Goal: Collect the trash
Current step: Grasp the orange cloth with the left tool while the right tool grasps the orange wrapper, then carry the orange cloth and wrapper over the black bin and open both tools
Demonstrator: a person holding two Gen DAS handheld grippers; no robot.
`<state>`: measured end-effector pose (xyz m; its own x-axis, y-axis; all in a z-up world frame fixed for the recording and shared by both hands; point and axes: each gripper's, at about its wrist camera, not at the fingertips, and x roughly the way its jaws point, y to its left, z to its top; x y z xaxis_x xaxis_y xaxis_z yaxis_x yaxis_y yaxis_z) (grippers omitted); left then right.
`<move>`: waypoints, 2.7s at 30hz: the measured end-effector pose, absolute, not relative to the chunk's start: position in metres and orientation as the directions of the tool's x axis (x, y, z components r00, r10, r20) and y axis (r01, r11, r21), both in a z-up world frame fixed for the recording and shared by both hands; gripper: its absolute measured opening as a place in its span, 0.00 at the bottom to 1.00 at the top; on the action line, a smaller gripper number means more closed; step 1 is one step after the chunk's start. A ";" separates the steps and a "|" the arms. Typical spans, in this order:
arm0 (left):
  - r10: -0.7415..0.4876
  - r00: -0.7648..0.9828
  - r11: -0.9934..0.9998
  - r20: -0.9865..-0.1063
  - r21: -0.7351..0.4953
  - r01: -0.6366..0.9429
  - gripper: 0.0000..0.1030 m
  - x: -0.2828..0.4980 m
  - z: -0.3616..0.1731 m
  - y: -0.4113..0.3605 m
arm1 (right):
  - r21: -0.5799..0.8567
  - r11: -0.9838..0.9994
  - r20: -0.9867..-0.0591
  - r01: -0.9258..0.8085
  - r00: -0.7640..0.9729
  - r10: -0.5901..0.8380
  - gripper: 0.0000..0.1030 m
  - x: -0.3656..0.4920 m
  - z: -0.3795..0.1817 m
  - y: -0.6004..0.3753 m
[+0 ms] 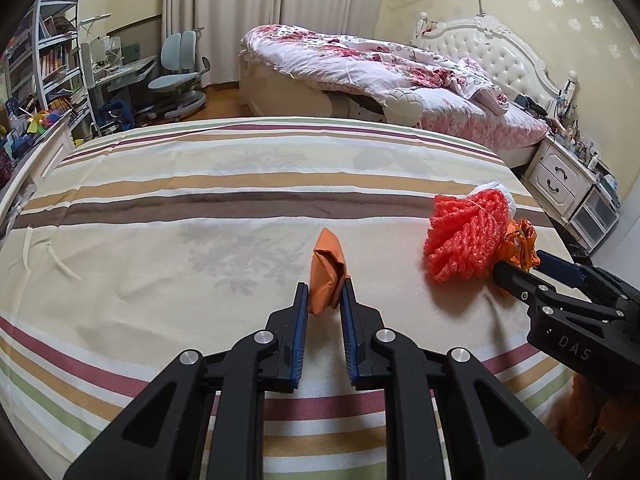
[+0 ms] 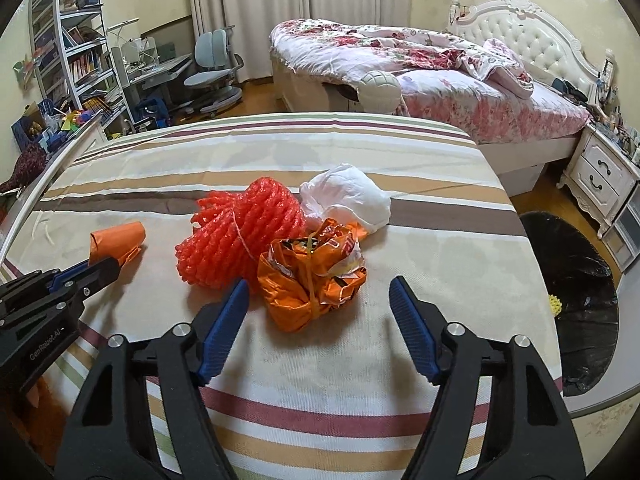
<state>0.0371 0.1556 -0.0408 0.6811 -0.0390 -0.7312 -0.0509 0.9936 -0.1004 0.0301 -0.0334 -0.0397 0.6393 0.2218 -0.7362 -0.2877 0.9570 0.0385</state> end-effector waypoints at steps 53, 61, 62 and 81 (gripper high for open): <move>-0.253 0.748 0.965 -0.613 -0.108 0.238 0.15 0.033 -0.002 0.012 | 0.083 0.996 -0.671 -0.032 0.737 0.080 0.48 0.006 -0.019 -0.201; -0.285 0.743 0.953 -0.605 -0.097 0.286 0.15 0.051 -0.001 -0.021 | 0.083 0.996 -0.668 0.015 0.743 0.044 0.48 0.014 -0.018 -0.222; -0.290 0.741 0.951 -0.606 -0.095 0.294 0.15 0.053 -0.001 -0.026 | 0.081 0.996 -0.668 0.023 0.743 0.037 0.48 0.016 -0.018 -0.226; -0.338 0.688 0.910 -0.642 -0.038 0.412 0.15 0.109 -0.026 -0.123 | 0.080 0.989 -0.697 0.125 0.717 -0.034 0.48 0.054 -0.037 -0.295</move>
